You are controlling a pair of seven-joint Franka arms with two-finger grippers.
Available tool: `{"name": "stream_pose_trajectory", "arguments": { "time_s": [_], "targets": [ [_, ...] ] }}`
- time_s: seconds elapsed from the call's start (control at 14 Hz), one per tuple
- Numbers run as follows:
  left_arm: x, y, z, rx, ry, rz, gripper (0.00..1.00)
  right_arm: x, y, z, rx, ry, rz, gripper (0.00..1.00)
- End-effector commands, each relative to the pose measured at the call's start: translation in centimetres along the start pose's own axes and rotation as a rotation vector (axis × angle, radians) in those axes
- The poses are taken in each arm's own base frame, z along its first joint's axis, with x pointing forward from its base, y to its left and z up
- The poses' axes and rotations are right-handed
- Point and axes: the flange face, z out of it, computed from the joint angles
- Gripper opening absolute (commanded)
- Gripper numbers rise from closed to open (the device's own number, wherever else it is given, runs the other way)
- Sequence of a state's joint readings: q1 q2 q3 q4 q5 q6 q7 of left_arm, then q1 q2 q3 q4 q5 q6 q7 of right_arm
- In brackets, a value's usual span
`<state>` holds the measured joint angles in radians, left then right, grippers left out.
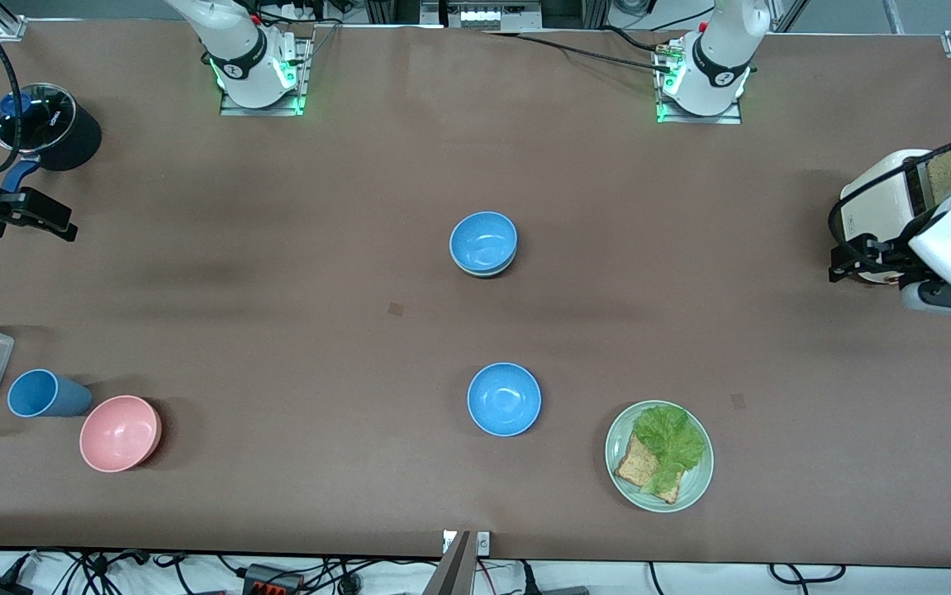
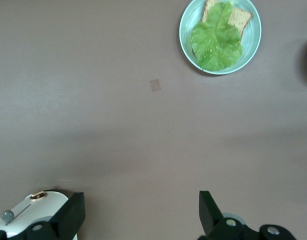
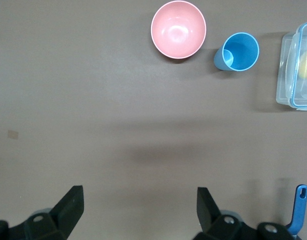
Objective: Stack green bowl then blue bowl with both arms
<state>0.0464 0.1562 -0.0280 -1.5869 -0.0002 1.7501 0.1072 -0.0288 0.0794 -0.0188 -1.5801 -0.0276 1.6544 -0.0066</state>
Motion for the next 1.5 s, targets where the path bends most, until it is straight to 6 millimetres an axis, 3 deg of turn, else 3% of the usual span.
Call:
{"name": "stream_pose_trajectory", "arguments": {
  "time_s": [0.0, 0.29, 0.57, 1.21, 1.43],
  "targets": [
    [-1.0, 2.0, -1.2, -0.009, 0.001, -0.085, 1.0, -0.7, 0.1, -0.1, 0.017, -0.008, -0.007, 1.0],
    [-1.2, 2.3, -2.0, -0.009, -0.007, -0.124, 1.0, -0.6, 0.1, -0.4, 0.017, 0.001, -0.007, 1.0],
    [-1.6, 2.0, -1.4, -0.012, -0.056, -0.128, 1.0, -0.6, -0.3, -0.3, 0.014, -0.005, -0.023, 1.0],
    [-1.4, 2.8, -2.0, -0.013, -0.05, -0.115, 1.0, -0.6, -0.2, -0.3, 0.016, -0.005, -0.018, 1.0],
    [-1.4, 2.7, -2.1, -0.013, -0.052, -0.118, 1.0, -0.5, -1.1, 0.0, 0.016, -0.011, -0.029, 1.0]
  ]
}}
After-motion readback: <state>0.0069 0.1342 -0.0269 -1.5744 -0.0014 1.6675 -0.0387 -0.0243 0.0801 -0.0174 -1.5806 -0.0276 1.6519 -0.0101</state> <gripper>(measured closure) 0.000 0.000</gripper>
